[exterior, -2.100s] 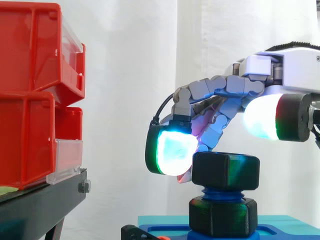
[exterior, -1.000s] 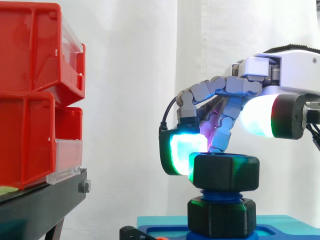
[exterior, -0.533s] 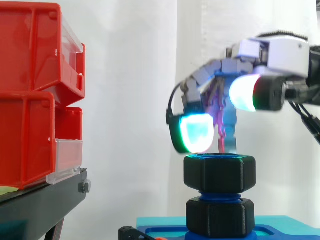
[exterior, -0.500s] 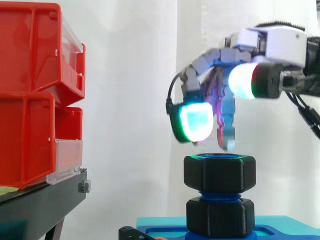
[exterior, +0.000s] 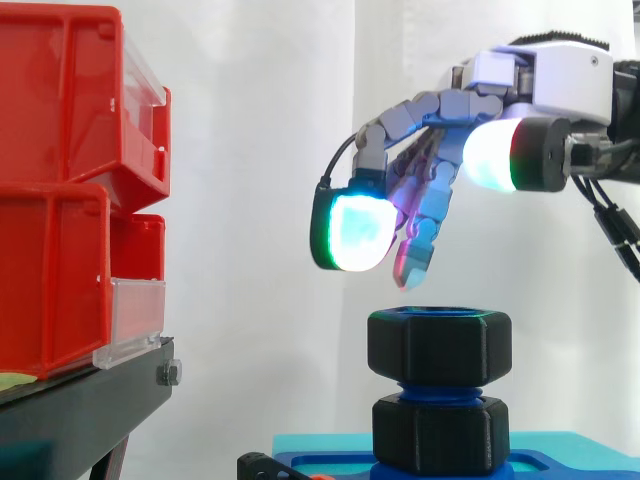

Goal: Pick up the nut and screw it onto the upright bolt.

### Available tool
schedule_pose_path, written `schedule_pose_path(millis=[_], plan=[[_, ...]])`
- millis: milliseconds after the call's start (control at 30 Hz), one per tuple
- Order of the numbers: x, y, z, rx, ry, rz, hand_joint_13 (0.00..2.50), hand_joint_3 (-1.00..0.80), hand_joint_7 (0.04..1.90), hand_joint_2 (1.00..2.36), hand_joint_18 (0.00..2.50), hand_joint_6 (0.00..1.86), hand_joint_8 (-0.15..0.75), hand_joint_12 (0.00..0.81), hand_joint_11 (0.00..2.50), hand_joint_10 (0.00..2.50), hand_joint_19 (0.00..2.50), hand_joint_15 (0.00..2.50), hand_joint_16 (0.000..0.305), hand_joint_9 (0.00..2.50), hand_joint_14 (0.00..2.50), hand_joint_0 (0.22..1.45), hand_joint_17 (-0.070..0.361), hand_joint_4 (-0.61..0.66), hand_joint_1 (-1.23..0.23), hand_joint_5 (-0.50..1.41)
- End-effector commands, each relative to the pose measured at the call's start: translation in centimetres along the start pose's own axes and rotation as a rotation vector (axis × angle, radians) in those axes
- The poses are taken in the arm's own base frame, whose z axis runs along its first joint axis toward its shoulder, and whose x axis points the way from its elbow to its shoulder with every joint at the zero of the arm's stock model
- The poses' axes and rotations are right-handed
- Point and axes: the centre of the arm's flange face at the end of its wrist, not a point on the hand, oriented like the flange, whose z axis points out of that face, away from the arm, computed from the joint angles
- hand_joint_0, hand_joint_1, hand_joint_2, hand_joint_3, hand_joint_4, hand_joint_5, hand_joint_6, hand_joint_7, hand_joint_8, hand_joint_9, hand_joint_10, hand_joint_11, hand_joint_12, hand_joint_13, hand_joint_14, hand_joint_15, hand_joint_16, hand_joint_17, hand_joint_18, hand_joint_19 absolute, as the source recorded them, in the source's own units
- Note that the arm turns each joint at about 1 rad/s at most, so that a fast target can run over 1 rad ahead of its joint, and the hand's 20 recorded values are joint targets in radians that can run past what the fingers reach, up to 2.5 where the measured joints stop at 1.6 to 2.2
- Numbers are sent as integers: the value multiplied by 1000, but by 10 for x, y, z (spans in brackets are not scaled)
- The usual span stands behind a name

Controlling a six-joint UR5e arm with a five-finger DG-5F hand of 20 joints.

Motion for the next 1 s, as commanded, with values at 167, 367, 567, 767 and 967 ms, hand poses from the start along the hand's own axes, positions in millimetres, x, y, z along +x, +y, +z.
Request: schedule_pose_path(millis=[167, 367, 567, 767, 967], plan=[[30, 20, 5, 17, -16, 29, 834, -500, 705, 1000, 666, 502, 178, 144, 0, 0, 328, 0, 25, 1101, 0, 507, 55, 187, -153, -78], [32, 35, 13, 10, -5, 38, 802, -500, 685, 1000, 633, 502, 174, 147, 0, 0, 314, 0, 25, 1066, 0, 504, 55, 194, -149, -87], [46, 47, 12, 7, 24, 51, 787, -500, 685, 1000, 622, 502, 172, 149, 0, 0, 311, 0, 25, 1048, 0, 503, 57, 190, -148, -89], [48, 52, 14, 9, 27, 68, 783, -500, 688, 1000, 619, 502, 173, 151, 0, 0, 321, 0, 25, 1044, 0, 501, 57, 193, -144, -90], [47, 49, 13, 8, 26, 81, 789, -500, 795, 1000, 616, 503, 191, 153, 0, 0, 308, 0, 25, 1051, 0, 501, 57, 195, -144, -78]])
